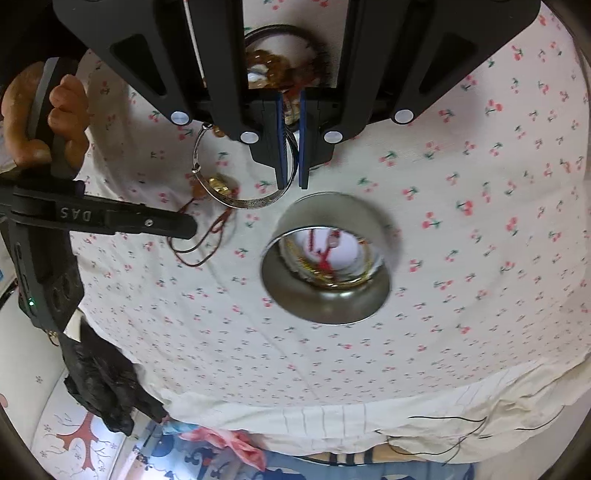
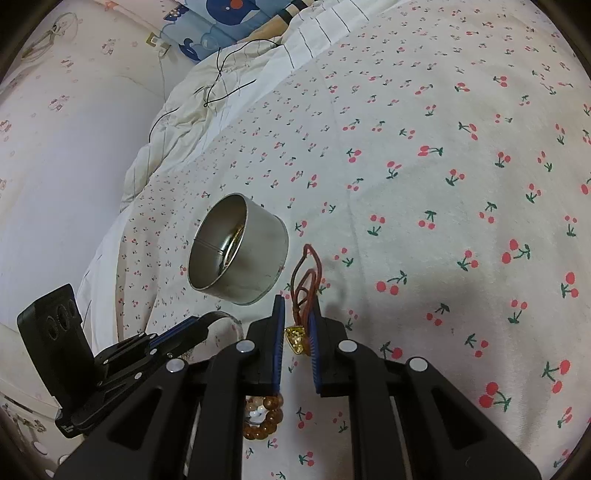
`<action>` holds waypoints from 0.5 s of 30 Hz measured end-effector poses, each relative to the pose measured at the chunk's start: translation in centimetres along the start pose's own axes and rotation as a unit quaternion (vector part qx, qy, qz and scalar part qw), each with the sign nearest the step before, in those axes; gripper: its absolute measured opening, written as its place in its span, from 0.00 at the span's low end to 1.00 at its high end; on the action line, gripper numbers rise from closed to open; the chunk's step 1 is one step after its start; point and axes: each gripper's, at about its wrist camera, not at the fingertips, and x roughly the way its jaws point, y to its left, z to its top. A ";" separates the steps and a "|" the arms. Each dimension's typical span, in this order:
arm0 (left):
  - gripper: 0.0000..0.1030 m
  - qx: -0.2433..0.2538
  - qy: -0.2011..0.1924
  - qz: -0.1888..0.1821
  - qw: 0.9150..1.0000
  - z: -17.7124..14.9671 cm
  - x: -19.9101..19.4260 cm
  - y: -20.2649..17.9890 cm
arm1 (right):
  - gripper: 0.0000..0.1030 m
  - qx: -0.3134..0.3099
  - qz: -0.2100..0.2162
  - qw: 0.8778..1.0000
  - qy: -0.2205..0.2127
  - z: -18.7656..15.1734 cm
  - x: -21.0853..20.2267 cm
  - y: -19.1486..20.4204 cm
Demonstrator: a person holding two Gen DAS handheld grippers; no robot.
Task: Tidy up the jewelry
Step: 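Carry the necklace over the tin and release with the right tool while the left drops the bangle in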
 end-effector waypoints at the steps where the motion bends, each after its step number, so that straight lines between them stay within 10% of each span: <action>1: 0.05 0.003 -0.001 0.004 1.000 -0.1 -0.1 0.0 | 0.13 -0.001 0.000 1.000 -0.001 0.0 0.0 0.0; 15: 0.05 0.025 -0.014 0.039 0.999 -0.3 -0.6 -0.7 | 0.13 -0.020 0.025 0.999 -0.019 0.2 -0.8 1.2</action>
